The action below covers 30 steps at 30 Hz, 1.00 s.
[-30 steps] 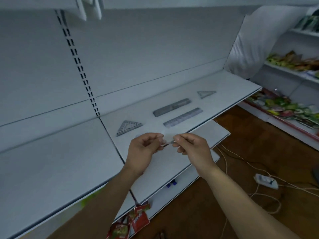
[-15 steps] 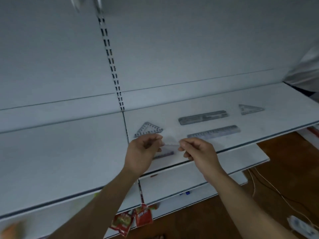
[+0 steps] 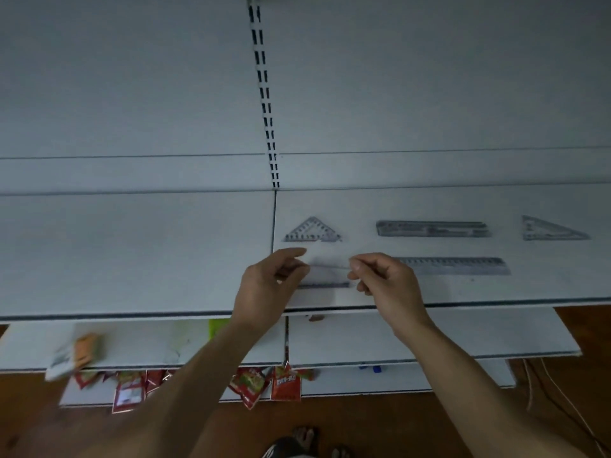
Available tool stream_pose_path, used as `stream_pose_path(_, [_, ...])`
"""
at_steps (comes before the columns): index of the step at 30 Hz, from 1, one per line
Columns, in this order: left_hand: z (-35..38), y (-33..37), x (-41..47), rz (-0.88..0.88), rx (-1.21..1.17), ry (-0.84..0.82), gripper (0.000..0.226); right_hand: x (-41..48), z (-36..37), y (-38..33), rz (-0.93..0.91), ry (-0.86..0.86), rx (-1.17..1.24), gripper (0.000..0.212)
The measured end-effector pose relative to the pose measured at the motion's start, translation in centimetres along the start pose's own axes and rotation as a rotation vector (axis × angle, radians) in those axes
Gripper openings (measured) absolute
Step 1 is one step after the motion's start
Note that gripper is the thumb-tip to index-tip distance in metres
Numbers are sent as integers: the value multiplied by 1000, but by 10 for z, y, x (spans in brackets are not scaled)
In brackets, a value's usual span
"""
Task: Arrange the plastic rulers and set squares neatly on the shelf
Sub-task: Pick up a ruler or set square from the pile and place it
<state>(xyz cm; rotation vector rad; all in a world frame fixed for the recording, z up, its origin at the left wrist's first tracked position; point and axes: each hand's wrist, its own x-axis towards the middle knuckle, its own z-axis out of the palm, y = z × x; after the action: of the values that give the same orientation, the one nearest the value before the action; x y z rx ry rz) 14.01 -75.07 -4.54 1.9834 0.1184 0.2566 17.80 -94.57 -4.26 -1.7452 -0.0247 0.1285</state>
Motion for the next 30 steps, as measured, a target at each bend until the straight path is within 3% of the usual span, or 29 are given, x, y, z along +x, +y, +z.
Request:
stream_pose_path(6, [-10,-10,-4,150,220,61,28,-2,-4,13,-219,-87,-207,25])
stream_pose_path(11, [-15,-27,-2,276,429,107,26,3,-5,25,-479,-47,-501,23])
stream_pose_path(23, [-9,-48,2,266,455,53,26,12,-6,39,-528,-52,-658,21])
stream_pose_path(30, [-14,-50,-1,256,452,-17,42,12,-8,39,-517,-87,-681,20])
